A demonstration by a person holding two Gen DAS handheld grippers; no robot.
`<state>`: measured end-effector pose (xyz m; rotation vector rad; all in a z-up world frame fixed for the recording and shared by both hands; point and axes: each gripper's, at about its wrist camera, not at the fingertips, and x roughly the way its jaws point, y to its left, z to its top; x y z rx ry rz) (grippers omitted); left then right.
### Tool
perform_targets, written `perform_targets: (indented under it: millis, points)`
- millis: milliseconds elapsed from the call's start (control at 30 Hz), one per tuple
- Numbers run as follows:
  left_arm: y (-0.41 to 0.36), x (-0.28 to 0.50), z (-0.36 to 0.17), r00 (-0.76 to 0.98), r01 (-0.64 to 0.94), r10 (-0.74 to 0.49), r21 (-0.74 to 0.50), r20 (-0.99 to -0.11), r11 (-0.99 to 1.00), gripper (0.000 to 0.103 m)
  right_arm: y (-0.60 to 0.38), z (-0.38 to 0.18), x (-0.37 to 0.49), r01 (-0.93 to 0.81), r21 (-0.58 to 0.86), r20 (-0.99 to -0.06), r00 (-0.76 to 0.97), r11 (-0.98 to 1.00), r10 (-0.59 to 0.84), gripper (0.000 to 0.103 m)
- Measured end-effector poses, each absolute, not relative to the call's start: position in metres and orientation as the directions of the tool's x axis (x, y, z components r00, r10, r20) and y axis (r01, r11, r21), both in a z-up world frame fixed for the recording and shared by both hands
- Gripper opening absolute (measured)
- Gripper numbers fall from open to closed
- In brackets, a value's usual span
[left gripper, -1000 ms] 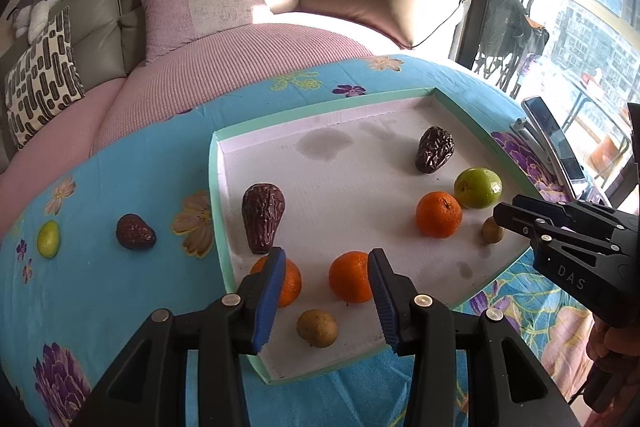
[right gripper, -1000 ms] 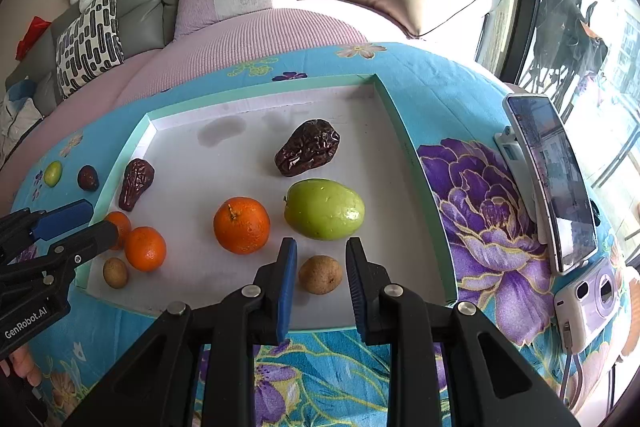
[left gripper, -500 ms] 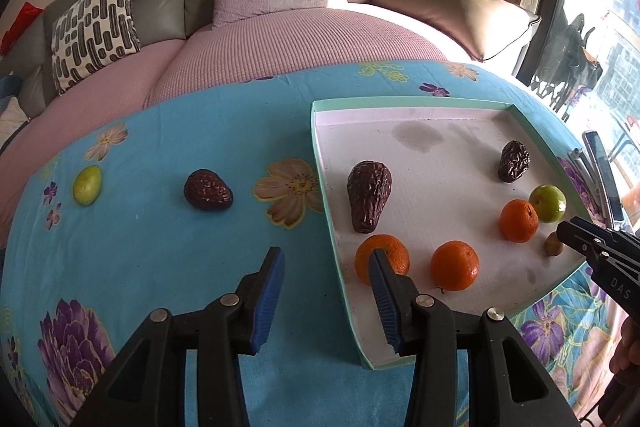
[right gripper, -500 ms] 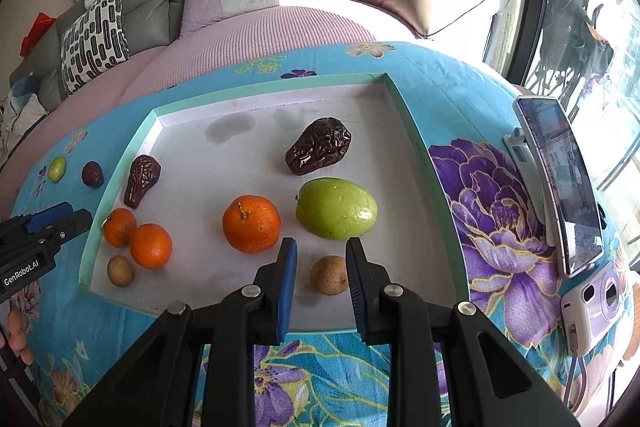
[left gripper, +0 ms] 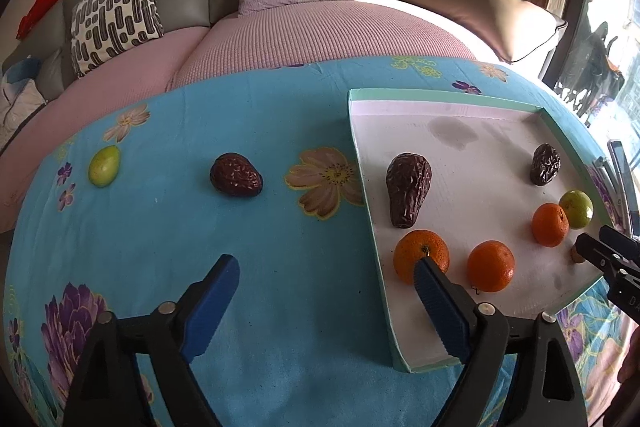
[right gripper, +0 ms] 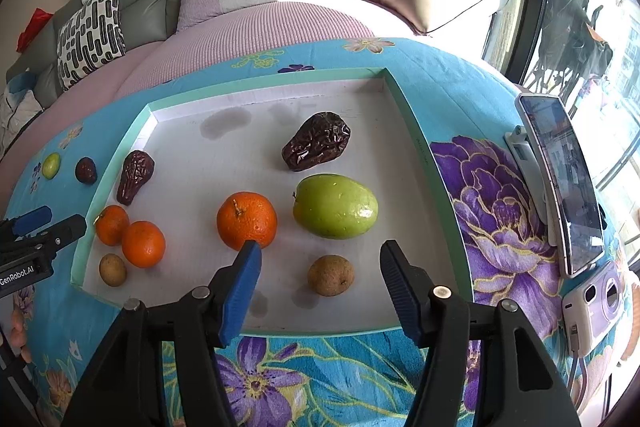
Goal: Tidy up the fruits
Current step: 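Move both tools out of the tray toward the pear and date on the cover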
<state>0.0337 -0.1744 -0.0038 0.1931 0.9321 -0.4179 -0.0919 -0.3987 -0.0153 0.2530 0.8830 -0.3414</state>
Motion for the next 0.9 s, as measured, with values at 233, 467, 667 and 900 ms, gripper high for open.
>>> perform_targets:
  millis: [233, 467, 667, 900]
  points:
    - [-0.164, 0.041, -0.008, 0.535, 0.36, -0.242, -0.041, -0.809, 0.932, 0.103, -0.399, -0.017, -0.09, 0.389, 0.072, -0.785, 0.59, 0.918, -0.188, 0.084]
    - [-0.164, 0.04, -0.013, 0.557, 0.335, -0.203, -0.005, -0.805, 0.942, 0.103, -0.396, -0.014, -0.091, 0.378, 0.069, -0.761, 0.618, 0.923, -0.197, 0.094]
    - [-0.166, 0.039, -0.013, 0.561, 0.341, -0.2, 0.003, -0.803, 0.94, 0.103, -0.391, -0.011, -0.088, 0.366, 0.074, -0.752, 0.631, 0.928, -0.189, 0.094]
    - [-0.157, 0.042, -0.007, 0.599, 0.295, -0.163, 0.027, -0.784, 0.955, 0.103, -0.378, -0.007, -0.08, 0.329, 0.077, -0.746, 0.645, 0.941, -0.165, 0.094]
